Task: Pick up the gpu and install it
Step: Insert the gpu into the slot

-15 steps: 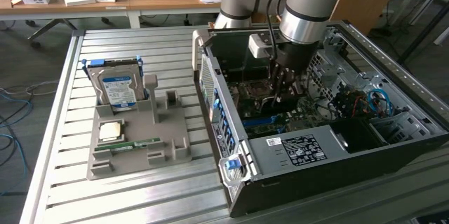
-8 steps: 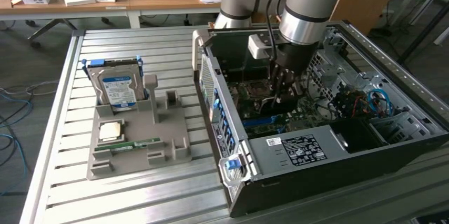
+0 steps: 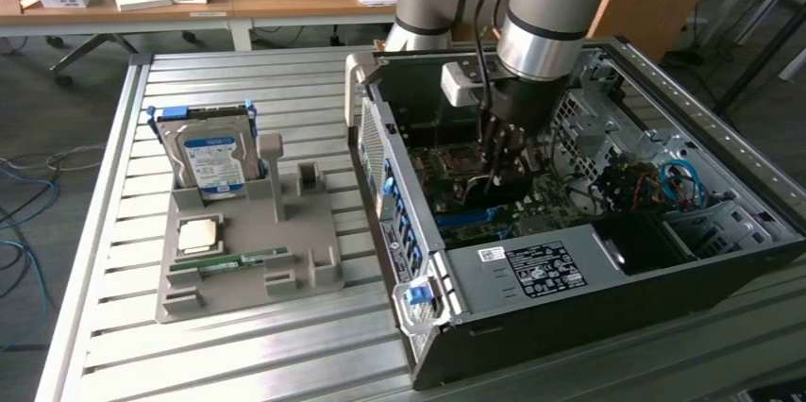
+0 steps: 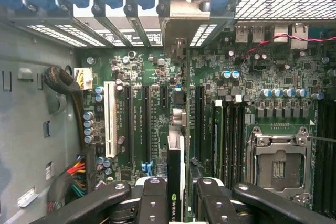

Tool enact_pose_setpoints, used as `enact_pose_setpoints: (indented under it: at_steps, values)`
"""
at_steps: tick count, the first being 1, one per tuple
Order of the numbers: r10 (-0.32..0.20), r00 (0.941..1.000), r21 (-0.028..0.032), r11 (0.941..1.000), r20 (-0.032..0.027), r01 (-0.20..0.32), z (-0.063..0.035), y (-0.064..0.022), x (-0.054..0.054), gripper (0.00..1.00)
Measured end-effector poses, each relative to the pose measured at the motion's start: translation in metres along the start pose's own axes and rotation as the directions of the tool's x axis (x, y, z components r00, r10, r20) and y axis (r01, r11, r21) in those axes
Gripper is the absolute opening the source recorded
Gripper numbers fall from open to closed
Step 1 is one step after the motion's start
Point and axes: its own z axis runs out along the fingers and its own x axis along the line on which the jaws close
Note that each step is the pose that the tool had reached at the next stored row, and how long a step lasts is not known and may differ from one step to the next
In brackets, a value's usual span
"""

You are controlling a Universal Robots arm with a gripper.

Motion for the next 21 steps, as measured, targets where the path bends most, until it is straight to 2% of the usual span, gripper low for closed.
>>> enact_pose_setpoints:
  at_steps: [21]
  values:
    - [0.000, 1.0000, 0.0005, 1.0000, 0.0001, 0.000, 0.0043, 0.0037, -0.0010, 0.26]
